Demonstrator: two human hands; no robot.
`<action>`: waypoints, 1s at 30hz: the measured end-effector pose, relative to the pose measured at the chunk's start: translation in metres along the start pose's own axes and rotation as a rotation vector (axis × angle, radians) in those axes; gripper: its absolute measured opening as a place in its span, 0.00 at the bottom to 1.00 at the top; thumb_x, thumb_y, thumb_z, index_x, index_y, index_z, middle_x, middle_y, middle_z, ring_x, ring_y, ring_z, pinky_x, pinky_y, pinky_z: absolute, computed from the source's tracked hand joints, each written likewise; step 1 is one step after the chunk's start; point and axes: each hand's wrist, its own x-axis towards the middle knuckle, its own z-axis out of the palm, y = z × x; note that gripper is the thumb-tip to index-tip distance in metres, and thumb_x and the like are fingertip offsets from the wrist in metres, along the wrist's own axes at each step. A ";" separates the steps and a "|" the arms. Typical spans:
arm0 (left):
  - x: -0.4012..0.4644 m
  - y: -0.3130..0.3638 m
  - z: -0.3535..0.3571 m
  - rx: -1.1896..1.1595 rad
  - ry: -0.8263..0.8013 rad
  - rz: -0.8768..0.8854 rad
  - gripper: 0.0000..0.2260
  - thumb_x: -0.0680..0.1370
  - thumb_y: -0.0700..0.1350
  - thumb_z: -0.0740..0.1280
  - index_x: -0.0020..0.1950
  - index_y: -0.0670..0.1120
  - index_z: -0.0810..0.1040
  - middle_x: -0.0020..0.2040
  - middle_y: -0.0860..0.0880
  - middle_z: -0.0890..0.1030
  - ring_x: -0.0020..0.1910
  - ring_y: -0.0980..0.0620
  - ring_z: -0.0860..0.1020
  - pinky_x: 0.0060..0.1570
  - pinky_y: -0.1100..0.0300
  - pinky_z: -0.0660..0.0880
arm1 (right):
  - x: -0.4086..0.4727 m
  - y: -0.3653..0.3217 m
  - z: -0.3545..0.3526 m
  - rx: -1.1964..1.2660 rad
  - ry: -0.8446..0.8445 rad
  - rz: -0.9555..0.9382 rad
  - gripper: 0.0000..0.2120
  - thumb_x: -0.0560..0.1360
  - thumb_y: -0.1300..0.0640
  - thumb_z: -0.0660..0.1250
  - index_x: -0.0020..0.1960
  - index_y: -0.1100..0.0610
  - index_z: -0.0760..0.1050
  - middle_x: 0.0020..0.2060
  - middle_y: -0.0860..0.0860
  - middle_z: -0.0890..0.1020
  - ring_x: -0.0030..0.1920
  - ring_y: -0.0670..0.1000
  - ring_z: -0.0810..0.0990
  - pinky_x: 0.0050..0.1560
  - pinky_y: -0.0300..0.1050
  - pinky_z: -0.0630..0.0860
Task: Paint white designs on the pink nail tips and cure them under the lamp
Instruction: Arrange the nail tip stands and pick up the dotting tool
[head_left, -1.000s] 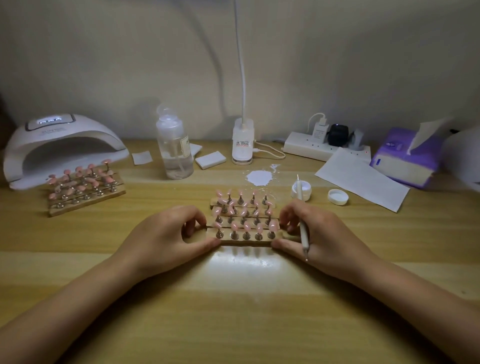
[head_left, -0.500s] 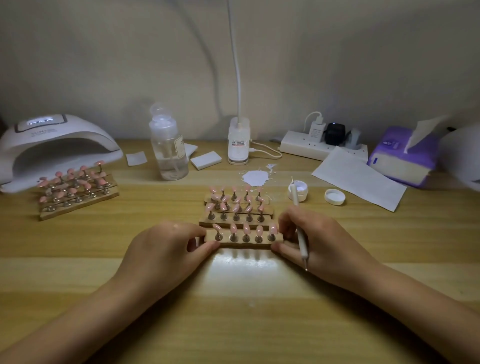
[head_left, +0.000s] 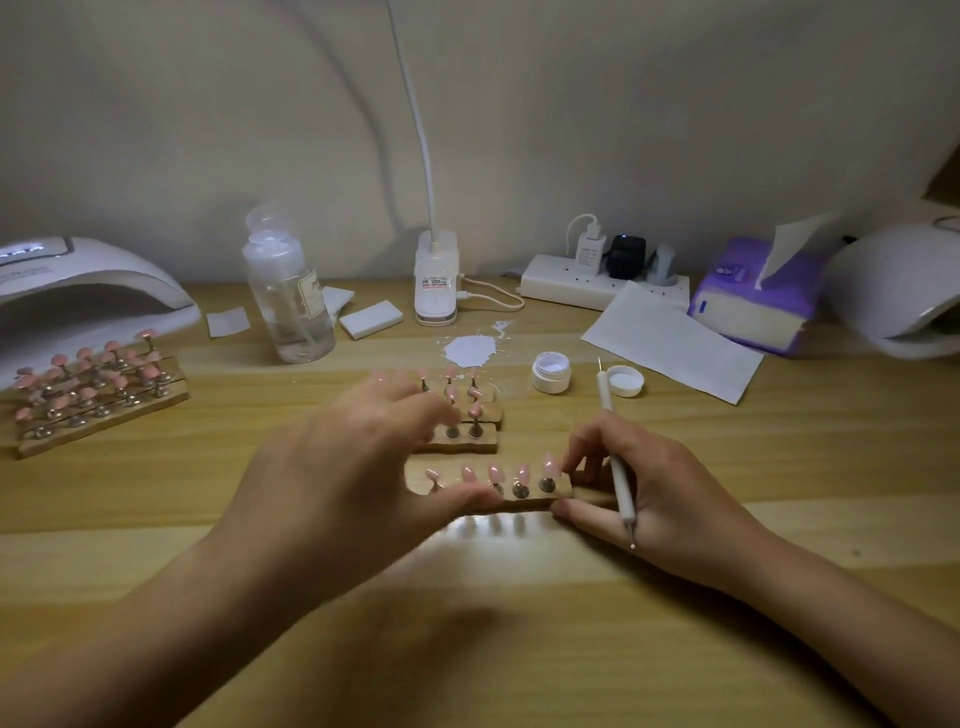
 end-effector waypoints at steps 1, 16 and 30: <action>0.005 0.008 0.001 -0.016 -0.019 0.035 0.28 0.64 0.70 0.58 0.56 0.56 0.76 0.47 0.61 0.75 0.42 0.59 0.72 0.30 0.68 0.65 | 0.000 0.000 -0.001 0.016 -0.005 0.005 0.14 0.66 0.56 0.75 0.45 0.48 0.71 0.39 0.46 0.79 0.41 0.46 0.79 0.42 0.45 0.77; 0.032 0.031 0.051 -0.134 -0.015 0.086 0.05 0.75 0.52 0.63 0.49 0.55 0.77 0.49 0.56 0.77 0.52 0.55 0.71 0.52 0.59 0.59 | 0.002 0.003 0.003 -0.011 0.041 0.007 0.13 0.67 0.52 0.74 0.44 0.48 0.69 0.38 0.43 0.78 0.43 0.43 0.75 0.48 0.42 0.70; 0.006 0.026 0.043 -1.087 -0.062 -0.012 0.05 0.73 0.35 0.69 0.44 0.45 0.77 0.41 0.48 0.83 0.39 0.53 0.83 0.34 0.65 0.77 | 0.007 0.006 0.003 0.057 0.065 0.035 0.20 0.65 0.47 0.74 0.49 0.37 0.66 0.45 0.42 0.78 0.47 0.37 0.76 0.48 0.29 0.73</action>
